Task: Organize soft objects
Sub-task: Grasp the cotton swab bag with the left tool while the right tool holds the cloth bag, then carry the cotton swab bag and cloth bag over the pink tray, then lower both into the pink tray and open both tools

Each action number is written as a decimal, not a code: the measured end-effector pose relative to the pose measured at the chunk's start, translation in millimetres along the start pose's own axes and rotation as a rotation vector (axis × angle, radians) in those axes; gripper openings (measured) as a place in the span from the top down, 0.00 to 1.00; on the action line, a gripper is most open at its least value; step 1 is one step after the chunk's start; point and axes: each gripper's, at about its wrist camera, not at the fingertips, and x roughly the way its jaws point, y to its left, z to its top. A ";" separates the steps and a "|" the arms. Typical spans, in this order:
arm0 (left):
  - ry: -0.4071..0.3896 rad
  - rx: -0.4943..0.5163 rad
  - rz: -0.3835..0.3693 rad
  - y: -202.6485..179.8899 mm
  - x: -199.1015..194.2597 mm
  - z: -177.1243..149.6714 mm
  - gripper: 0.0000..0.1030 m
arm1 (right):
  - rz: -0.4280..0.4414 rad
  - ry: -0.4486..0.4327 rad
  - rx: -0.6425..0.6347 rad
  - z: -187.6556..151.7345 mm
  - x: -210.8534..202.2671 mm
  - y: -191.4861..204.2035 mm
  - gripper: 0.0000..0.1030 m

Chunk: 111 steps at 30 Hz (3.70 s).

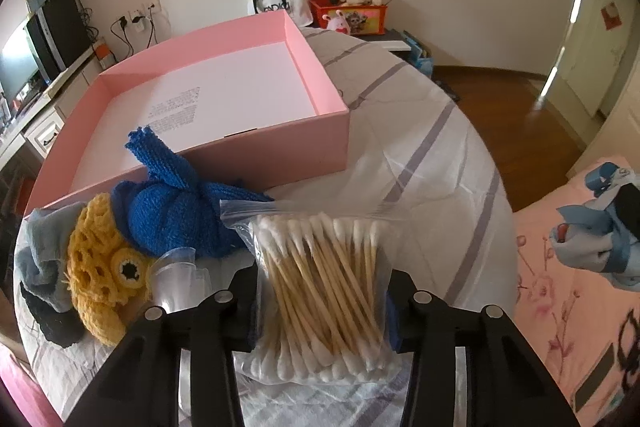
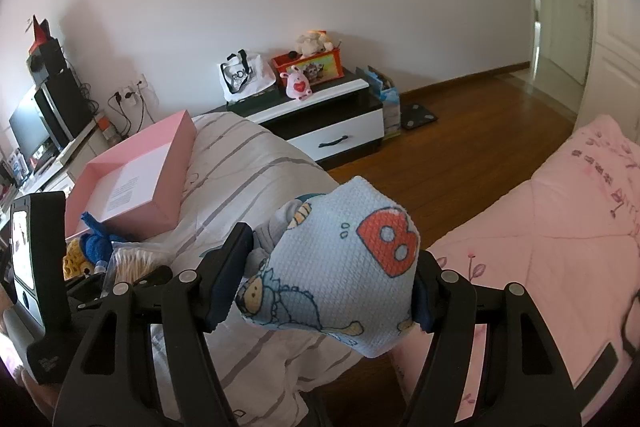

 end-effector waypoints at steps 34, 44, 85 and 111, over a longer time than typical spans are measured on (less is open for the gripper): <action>-0.266 -0.141 0.092 112.3 -173.1 -72.0 0.60 | 0.180 -0.130 -0.205 -26.0 -82.5 140.0 0.36; -0.379 -0.193 0.157 139.7 -230.2 -113.8 0.60 | 0.235 -0.196 -0.273 -39.9 -115.5 187.4 0.36; -0.510 -0.200 0.186 131.2 -295.6 -175.0 0.59 | 0.278 -0.309 -0.309 -53.1 -158.9 202.9 0.36; -0.293 -0.187 0.157 172.2 -98.1 59.1 0.59 | 0.238 -0.147 -0.301 25.9 19.7 242.6 0.36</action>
